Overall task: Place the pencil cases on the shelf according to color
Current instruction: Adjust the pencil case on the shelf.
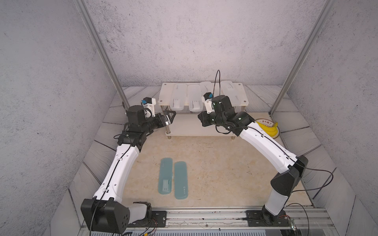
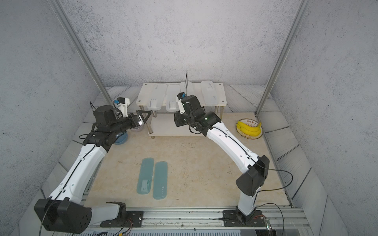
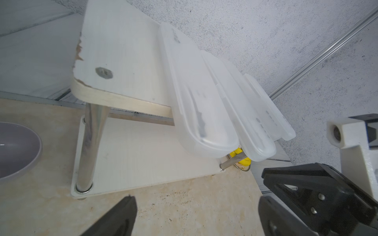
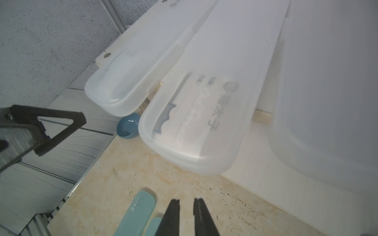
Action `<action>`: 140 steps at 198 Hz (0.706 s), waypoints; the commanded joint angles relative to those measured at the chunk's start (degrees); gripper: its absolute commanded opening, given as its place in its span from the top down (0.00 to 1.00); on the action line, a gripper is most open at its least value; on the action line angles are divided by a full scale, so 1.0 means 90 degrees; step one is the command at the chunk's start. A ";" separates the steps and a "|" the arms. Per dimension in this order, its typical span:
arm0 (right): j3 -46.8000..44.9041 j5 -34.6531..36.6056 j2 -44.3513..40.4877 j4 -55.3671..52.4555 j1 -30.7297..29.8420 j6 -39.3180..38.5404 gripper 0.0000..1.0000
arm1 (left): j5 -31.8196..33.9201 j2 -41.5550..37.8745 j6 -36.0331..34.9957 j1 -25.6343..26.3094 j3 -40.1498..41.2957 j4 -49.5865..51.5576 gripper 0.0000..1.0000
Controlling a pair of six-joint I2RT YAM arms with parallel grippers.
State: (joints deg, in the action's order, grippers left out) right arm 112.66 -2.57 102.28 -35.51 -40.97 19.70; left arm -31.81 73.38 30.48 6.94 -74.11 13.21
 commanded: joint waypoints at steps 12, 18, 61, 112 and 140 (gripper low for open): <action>0.0528 -0.0398 0.0247 0.0375 0.0141 0.0148 0.80 | -0.0120 0.0269 0.0089 0.0124 -0.0293 0.0007 0.01; 0.0581 -0.0407 0.0285 0.0385 0.0151 0.0153 0.80 | -0.0132 0.0310 0.0088 0.0142 -0.0333 0.0007 0.01; 0.0902 -0.0504 0.0577 0.0432 0.0247 0.0160 0.80 | -0.0005 0.0534 0.0107 0.0269 -0.0474 -0.0065 0.01; 0.1129 -0.0464 0.0793 0.0503 0.0285 0.0192 0.80 | 0.0062 0.0876 0.0178 0.0340 -0.0784 -0.0169 0.01; 0.1203 -0.0457 0.0757 0.0508 0.0293 0.0149 0.80 | 0.0107 0.1045 0.0251 0.0352 -0.0897 -0.0207 0.01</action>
State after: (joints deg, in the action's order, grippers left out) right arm 121.45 -6.11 109.30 -32.10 -38.65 20.97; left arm -31.27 81.65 31.99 9.58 -80.14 13.10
